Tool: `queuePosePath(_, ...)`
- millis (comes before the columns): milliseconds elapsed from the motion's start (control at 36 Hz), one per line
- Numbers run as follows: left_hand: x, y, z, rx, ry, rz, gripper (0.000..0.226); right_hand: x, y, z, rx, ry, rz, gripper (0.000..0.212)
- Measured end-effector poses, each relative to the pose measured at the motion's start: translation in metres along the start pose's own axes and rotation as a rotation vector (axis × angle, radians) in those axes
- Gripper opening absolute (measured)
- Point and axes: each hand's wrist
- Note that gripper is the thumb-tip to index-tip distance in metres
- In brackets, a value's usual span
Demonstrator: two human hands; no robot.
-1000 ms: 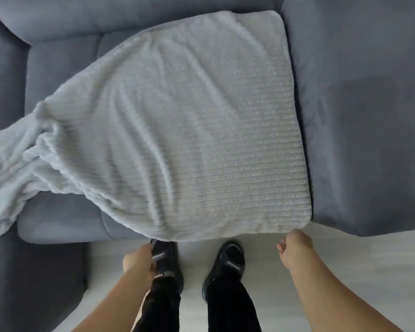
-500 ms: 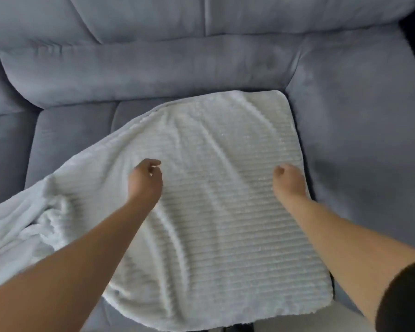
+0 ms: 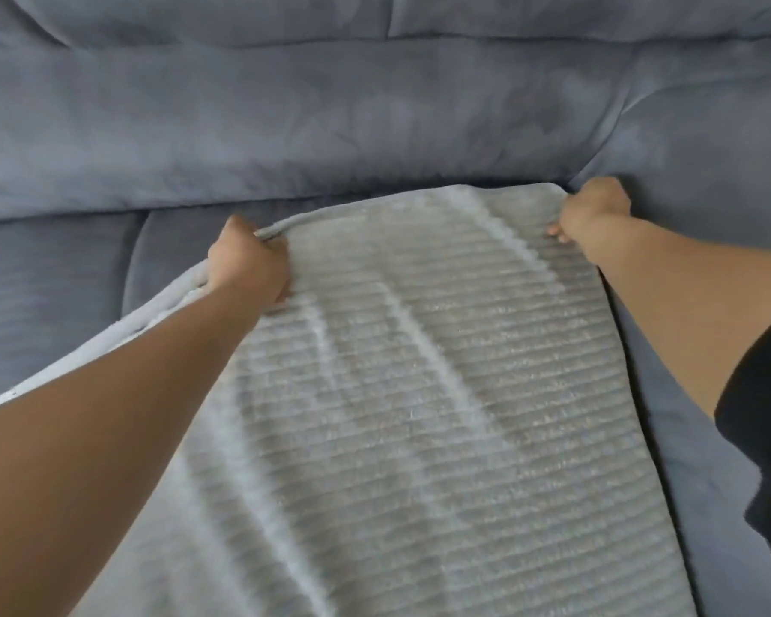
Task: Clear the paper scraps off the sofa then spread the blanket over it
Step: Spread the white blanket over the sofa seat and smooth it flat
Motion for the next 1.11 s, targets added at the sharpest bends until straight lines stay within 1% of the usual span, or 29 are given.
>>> queuePosePath(56,-0.005,0.004,0.01,-0.039,-0.015,-0.036,0.024,-0.001,0.011,0.009,0.022,0.051,0.056,0.02)
queuePosePath(111,-0.008,0.005,0.017,-0.084,-0.025,-0.065,0.02,-0.001,0.021,0.016,0.04,0.061,0.097,0.023)
queuePosePath(167,-0.007,0.003,0.022,-0.107,-0.047,-0.071,0.02,-0.002,0.025,0.019,0.051,0.063,0.058,0.022)
queuePosePath(222,-0.005,0.0,0.025,-0.11,-0.046,-0.058,0.023,0.0,0.027,0.018,0.103,0.04,-0.04,0.029)
queuePosePath(333,0.003,-0.009,0.042,-0.05,-0.008,0.039,0.026,-0.007,0.025,0.017,0.222,-0.016,-0.197,0.043)
queuePosePath(417,0.011,-0.014,0.058,-0.038,0.019,0.131,0.024,-0.009,0.025,0.018,0.242,-0.025,-0.29,0.043)
queuePosePath(500,0.015,-0.014,0.065,-0.025,0.09,0.248,0.02,-0.007,0.03,0.017,0.257,-0.033,-0.316,0.042)
queuePosePath(583,0.016,-0.009,0.07,0.003,0.132,0.23,0.02,-0.006,0.038,0.02,0.312,-0.059,-0.356,0.039)
queuePosePath(667,0.019,-0.004,0.074,0.049,0.121,0.192,0.022,-0.005,0.045,0.022,0.349,-0.078,-0.395,0.036)
queuePosePath(750,0.021,0.002,0.074,0.084,0.142,0.204,0.025,-0.004,0.044,0.021,0.364,-0.081,-0.434,0.036)
queuePosePath(806,0.016,-0.001,0.071,0.108,0.154,0.215,0.026,-0.013,0.042,0.017,0.332,-0.1,-0.475,0.037)
queuePosePath(861,0.013,0.007,0.066,0.133,0.175,0.245,0.027,-0.016,0.034,0.017,0.273,-0.082,-0.508,0.037)
queuePosePath(945,0.011,0.016,0.056,0.156,0.182,0.246,0.028,-0.02,0.03,0.008,0.128,-0.108,-0.641,0.03)
queuePosePath(972,0.011,0.015,0.056,0.154,0.18,0.241,0.029,-0.03,0.027,0.0,0.118,-0.177,-0.717,0.025)
queuePosePath(1028,0.012,0.01,0.055,0.139,0.173,0.236,0.029,-0.048,0.023,-0.014,0.106,-0.418,-0.79,0.021)
queuePosePath(1056,0.013,0.009,0.054,0.137,0.171,0.232,0.029,-0.056,0.024,-0.02,0.048,-0.534,-0.759,0.024)
queuePosePath(1084,0.014,0.008,0.054,0.136,0.171,0.225,0.029,-0.064,0.026,-0.027,-0.049,-0.607,-0.711,0.029)
queuePosePath(1111,0.014,0.007,0.053,0.134,0.173,0.22,0.029,-0.071,0.028,-0.032,-0.145,-0.64,-0.664,0.032)
Point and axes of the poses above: each hand's wrist, its own z-axis towards the middle knuckle, its own y-axis out of the palm, x = y × z, and after that the axes turned 7 degrees about -y, right-handed
